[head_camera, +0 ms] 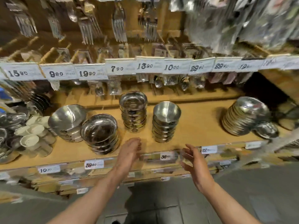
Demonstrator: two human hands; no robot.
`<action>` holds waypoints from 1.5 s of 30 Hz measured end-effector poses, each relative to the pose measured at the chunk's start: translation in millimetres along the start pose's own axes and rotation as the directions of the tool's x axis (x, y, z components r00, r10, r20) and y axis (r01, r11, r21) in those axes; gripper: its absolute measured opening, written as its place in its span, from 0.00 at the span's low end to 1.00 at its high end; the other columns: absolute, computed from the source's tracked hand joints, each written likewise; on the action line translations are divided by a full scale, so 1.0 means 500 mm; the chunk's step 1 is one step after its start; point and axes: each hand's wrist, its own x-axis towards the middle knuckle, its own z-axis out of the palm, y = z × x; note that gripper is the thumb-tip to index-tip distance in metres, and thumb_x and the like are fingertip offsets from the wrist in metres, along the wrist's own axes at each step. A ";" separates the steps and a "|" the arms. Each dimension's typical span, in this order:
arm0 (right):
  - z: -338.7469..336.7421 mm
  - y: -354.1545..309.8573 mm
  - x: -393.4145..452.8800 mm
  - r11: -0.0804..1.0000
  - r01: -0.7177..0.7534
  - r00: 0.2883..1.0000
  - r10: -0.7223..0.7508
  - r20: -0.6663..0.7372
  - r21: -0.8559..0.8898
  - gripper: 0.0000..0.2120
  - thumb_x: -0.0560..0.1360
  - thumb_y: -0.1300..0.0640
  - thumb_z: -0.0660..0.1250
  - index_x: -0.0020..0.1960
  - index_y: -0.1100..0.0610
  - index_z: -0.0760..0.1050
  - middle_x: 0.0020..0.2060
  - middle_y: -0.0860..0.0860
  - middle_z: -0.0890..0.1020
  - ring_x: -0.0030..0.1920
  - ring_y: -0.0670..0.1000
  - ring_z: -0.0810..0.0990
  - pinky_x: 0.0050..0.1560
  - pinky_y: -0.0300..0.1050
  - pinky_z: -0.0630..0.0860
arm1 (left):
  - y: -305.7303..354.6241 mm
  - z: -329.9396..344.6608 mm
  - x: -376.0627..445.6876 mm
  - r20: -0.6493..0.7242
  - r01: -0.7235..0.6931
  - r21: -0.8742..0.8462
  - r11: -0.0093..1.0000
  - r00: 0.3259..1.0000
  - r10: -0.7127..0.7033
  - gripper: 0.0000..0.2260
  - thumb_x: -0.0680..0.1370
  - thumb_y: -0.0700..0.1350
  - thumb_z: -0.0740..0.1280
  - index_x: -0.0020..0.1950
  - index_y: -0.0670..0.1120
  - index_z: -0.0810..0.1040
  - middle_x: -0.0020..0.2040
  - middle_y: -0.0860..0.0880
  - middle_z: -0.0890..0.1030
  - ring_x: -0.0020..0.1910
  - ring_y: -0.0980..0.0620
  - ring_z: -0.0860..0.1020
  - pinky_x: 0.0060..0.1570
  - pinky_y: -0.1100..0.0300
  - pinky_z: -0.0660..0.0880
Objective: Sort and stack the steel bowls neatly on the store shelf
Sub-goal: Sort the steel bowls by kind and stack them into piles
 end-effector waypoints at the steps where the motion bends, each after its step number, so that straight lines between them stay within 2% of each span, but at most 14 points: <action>1: -0.046 -0.016 0.006 1.000 0.004 1.000 -0.004 -0.009 0.003 0.13 0.85 0.51 0.57 0.63 0.53 0.77 0.53 0.52 0.83 0.55 0.49 0.81 0.56 0.52 0.78 | -0.002 0.010 0.000 -0.009 -0.013 0.017 1.000 1.000 0.013 0.08 0.84 0.49 0.62 0.56 0.50 0.81 0.55 0.46 0.83 0.51 0.48 0.83 0.41 0.59 0.82; 4: -0.186 -0.070 0.036 0.998 0.046 0.998 -0.048 -0.048 -0.036 0.13 0.85 0.50 0.57 0.63 0.52 0.77 0.56 0.51 0.82 0.56 0.48 0.80 0.56 0.52 0.78 | -0.006 0.020 0.008 -0.075 -0.035 0.037 0.999 0.996 0.038 0.10 0.84 0.53 0.62 0.58 0.53 0.80 0.58 0.49 0.82 0.59 0.49 0.80 0.53 0.53 0.79; 8: -0.257 -0.116 0.078 0.995 0.047 0.999 -0.048 -0.015 -0.085 0.15 0.86 0.50 0.56 0.67 0.52 0.74 0.59 0.52 0.80 0.59 0.47 0.78 0.55 0.51 0.78 | 0.005 0.054 0.021 -0.151 -0.021 -0.024 0.999 0.988 0.018 0.10 0.84 0.51 0.61 0.57 0.52 0.81 0.58 0.50 0.82 0.59 0.50 0.79 0.51 0.55 0.76; 13: -0.188 -0.125 0.124 0.990 0.013 0.993 0.003 0.116 -0.140 0.14 0.86 0.51 0.55 0.67 0.52 0.74 0.59 0.51 0.79 0.59 0.48 0.78 0.50 0.48 0.80 | 0.020 0.111 0.041 -0.183 -0.028 -0.098 0.995 0.983 0.010 0.10 0.84 0.52 0.62 0.60 0.52 0.79 0.60 0.51 0.80 0.61 0.52 0.77 0.56 0.52 0.75; 17: -0.098 -0.115 0.172 0.987 -0.010 0.981 0.041 0.189 -0.162 0.11 0.85 0.47 0.56 0.59 0.45 0.76 0.59 0.46 0.80 0.56 0.46 0.79 0.54 0.49 0.80 | 0.023 0.140 0.077 -0.118 -0.019 -0.094 0.995 0.993 0.008 0.19 0.84 0.58 0.59 0.71 0.52 0.74 0.69 0.54 0.76 0.69 0.52 0.72 0.62 0.51 0.71; 19: -0.054 -0.105 0.199 0.987 -0.009 0.972 0.046 0.229 -0.163 0.15 0.85 0.45 0.56 0.67 0.45 0.73 0.65 0.43 0.77 0.60 0.44 0.77 0.60 0.50 0.80 | 0.017 0.152 0.103 -0.081 -0.026 -0.082 0.996 0.997 0.020 0.20 0.84 0.59 0.57 0.74 0.55 0.72 0.71 0.57 0.75 0.71 0.52 0.71 0.67 0.50 0.69; 22: -0.004 -0.092 0.238 0.983 -0.002 0.960 0.053 0.275 -0.183 0.23 0.84 0.39 0.54 0.78 0.39 0.61 0.69 0.37 0.67 0.66 0.43 0.69 0.71 0.57 0.71 | 0.009 0.168 0.136 -0.008 -0.039 -0.104 0.994 0.999 0.039 0.15 0.82 0.63 0.56 0.63 0.65 0.79 0.61 0.67 0.80 0.64 0.62 0.77 0.62 0.55 0.73; 24: 0.018 -0.091 0.269 0.985 0.001 0.950 0.054 0.308 -0.175 0.26 0.83 0.38 0.54 0.80 0.39 0.57 0.70 0.34 0.62 0.71 0.42 0.63 0.75 0.59 0.66 | 0.006 0.171 0.158 0.049 -0.042 -0.125 0.991 0.998 0.048 0.15 0.80 0.65 0.57 0.60 0.68 0.80 0.61 0.66 0.82 0.60 0.65 0.80 0.55 0.62 0.78; 28: 0.026 -0.090 0.313 0.986 -0.052 0.953 0.097 0.288 -0.160 0.15 0.85 0.41 0.54 0.71 0.32 0.65 0.62 0.25 0.69 0.60 0.29 0.69 0.70 0.50 0.69 | -0.015 0.166 0.200 0.018 -0.019 -0.143 0.990 1.000 0.021 0.16 0.84 0.61 0.56 0.65 0.63 0.79 0.64 0.60 0.82 0.61 0.61 0.80 0.50 0.61 0.82; 30: 0.008 -0.092 0.322 0.989 -0.059 0.967 0.091 0.240 -0.137 0.12 0.85 0.41 0.54 0.65 0.30 0.70 0.63 0.29 0.72 0.59 0.29 0.70 0.69 0.49 0.71 | -0.034 0.161 0.205 -0.040 -0.037 -0.088 0.995 0.999 0.033 0.17 0.84 0.61 0.55 0.67 0.61 0.78 0.66 0.60 0.80 0.64 0.59 0.79 0.58 0.53 0.79; 34: -0.076 -0.096 0.329 0.985 -0.017 0.998 0.028 0.061 -0.172 0.18 0.86 0.47 0.55 0.72 0.44 0.74 0.70 0.41 0.75 0.71 0.46 0.72 0.73 0.60 0.70 | -0.090 0.164 0.191 -0.195 0.023 -0.013 1.000 0.980 -0.026 0.12 0.85 0.48 0.60 0.61 0.48 0.82 0.61 0.50 0.83 0.63 0.49 0.79 0.68 0.43 0.73; 37: -0.139 -0.099 0.331 0.990 -0.066 0.997 0.060 -0.050 -0.122 0.18 0.86 0.51 0.54 0.72 0.49 0.75 0.70 0.46 0.76 0.71 0.51 0.73 0.72 0.61 0.71 | -0.112 0.196 0.161 -0.277 0.020 0.031 0.999 0.961 -0.010 0.09 0.85 0.39 0.60 0.56 0.43 0.80 0.55 0.47 0.82 0.55 0.49 0.79 0.60 0.62 0.77; 40: -0.175 -0.109 0.329 0.991 -0.118 0.991 0.114 -0.072 -0.061 0.17 0.86 0.53 0.54 0.70 0.52 0.75 0.64 0.51 0.80 0.65 0.52 0.78 0.63 0.54 0.77 | -0.121 0.228 0.150 -0.311 0.085 -0.059 0.995 0.945 -0.099 0.08 0.84 0.40 0.61 0.50 0.42 0.79 0.46 0.49 0.80 0.51 0.44 0.79 0.49 0.52 0.78; 45: -0.240 -0.119 0.333 0.991 -0.126 0.992 0.125 -0.028 -0.042 0.15 0.86 0.55 0.55 0.66 0.56 0.76 0.52 0.53 0.81 0.54 0.51 0.80 0.53 0.47 0.79 | -0.149 0.300 0.120 -0.271 0.104 -0.052 0.993 0.956 -0.115 0.08 0.84 0.43 0.62 0.50 0.46 0.80 0.46 0.50 0.80 0.50 0.43 0.79 0.51 0.48 0.79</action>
